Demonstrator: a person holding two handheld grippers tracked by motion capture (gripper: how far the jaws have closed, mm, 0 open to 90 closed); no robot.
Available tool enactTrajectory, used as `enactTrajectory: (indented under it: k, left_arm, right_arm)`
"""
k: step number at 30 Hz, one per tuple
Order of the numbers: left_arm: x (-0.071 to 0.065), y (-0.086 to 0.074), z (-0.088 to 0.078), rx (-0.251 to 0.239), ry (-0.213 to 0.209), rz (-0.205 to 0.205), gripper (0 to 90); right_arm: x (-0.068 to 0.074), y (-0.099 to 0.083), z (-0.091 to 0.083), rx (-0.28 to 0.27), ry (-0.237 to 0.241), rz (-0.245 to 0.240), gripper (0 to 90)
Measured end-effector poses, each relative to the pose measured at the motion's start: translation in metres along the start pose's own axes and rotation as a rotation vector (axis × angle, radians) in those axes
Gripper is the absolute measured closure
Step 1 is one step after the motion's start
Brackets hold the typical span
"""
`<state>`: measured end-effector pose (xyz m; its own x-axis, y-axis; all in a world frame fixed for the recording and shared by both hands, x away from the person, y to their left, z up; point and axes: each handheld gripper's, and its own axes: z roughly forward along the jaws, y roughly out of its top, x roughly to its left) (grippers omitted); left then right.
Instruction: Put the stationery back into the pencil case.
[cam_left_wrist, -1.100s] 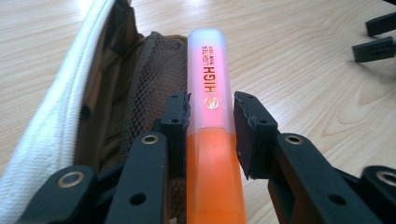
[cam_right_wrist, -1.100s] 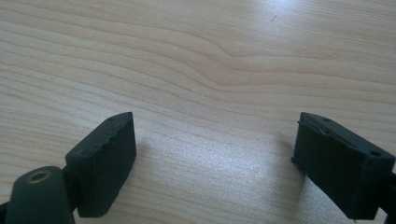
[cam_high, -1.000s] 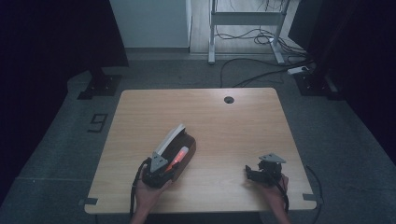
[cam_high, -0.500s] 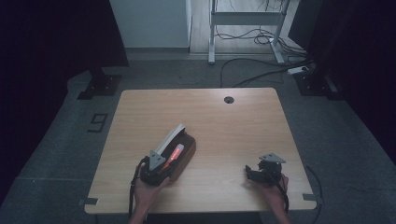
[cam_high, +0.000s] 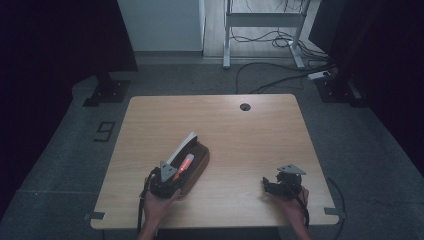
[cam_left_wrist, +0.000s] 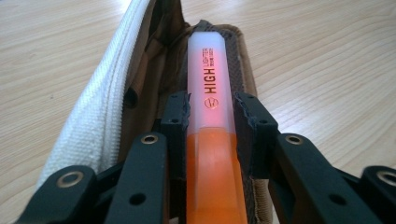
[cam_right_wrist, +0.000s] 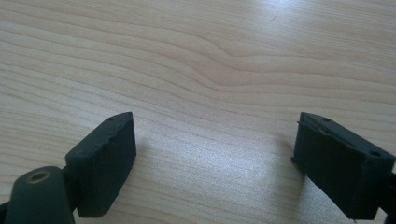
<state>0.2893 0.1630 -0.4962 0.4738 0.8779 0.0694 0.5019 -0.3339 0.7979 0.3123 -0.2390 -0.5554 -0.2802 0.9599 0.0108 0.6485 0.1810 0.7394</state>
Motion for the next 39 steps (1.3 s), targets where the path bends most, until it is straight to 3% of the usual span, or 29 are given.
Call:
enactTrajectory:
  k: [11, 24, 34, 39]
  left_arm:
    - [-0.003, -0.001, -0.001, -0.004, 0.028, 0.013, 60.6]
    - [-0.009, -0.001, 0.005, 0.032, 0.032, 0.047, 60.1]
    - [-0.013, 0.0, 0.004, 0.019, 0.113, 0.077, 62.3]
    - [-0.015, -0.001, 0.008, 0.044, 0.122, 0.097, 62.0]
  right_arm:
    - [0.0, 0.0, 0.0, 0.0, 0.0, 0.0, 12.6]
    - [0.0, 0.0, 0.0, 0.0, 0.0, 0.0, 12.6]
    - [0.0, 0.0, 0.0, 0.0, 0.0, 0.0, 12.6]
    - [0.0, 0.0, 0.0, 0.0, 0.0, 0.0, 12.6]
